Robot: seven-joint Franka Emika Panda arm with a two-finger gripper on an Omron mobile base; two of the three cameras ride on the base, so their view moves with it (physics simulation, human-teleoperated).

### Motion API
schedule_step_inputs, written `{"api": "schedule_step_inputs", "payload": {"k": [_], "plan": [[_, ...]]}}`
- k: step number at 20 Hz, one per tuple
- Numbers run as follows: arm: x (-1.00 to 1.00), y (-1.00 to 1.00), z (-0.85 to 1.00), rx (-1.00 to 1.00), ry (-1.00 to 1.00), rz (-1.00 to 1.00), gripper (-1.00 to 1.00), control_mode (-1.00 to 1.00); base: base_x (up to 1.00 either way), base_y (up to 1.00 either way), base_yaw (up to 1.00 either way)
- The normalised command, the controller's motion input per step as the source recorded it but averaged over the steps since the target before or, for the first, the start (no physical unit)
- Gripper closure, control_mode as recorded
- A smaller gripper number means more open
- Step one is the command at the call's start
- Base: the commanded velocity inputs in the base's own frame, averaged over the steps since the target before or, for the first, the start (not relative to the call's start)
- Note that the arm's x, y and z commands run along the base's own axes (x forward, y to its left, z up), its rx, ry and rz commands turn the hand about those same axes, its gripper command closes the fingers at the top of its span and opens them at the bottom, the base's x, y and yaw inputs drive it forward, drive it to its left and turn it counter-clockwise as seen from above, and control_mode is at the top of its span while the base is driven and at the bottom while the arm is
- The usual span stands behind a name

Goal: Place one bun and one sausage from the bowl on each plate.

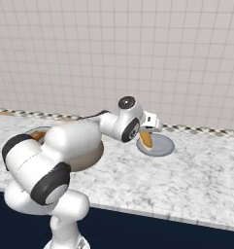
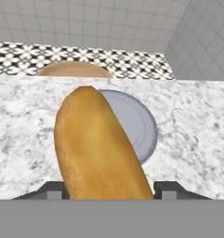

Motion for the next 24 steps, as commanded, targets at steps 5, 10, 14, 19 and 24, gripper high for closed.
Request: {"api": "schedule_step_inputs", "payload": {"k": [5,10,14,19,24], "plan": [[0.47,-0.3,-0.34,0.0,0.03,0.0,1.0,-1.0,0.0,0.0,0.0],[0.5,-0.31,-0.34,0.0,0.05,0.0,1.0,-1.0,0.0,0.0,0.0],[0.56,-0.21,-0.34,0.0,0.08,0.0,1.0,-1.0,0.0,0.0,0.0],[0.5,-0.21,-0.33,0.0,0.06,0.0,-1.0,-1.0,0.0,0.0,0.0],[0.08,-0.11,-0.38,0.0,0.0,0.0,-1.0,-1.0,0.0,0.0,0.0]]}}
